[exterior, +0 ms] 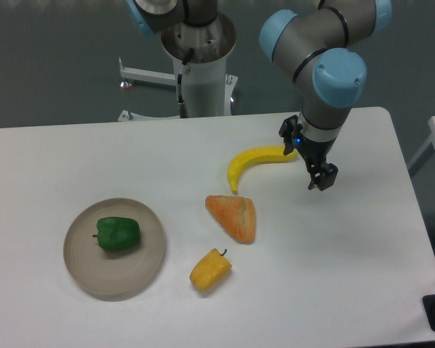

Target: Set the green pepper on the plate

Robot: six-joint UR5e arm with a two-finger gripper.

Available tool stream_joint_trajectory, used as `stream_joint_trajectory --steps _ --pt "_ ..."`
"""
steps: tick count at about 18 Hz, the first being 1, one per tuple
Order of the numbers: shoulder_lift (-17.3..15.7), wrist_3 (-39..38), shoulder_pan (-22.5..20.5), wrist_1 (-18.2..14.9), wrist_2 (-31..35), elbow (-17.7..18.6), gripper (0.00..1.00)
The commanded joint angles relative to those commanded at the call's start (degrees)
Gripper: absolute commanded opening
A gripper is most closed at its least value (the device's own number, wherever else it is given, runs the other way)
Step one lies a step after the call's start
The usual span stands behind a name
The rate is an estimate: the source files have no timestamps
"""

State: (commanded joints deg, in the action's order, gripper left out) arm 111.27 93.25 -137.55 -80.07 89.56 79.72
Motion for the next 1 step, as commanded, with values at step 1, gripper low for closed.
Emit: stream_joint_trajectory --steps 1 --pt "0.0 0.1 0.0 0.0 0.0 0.1 1.0"
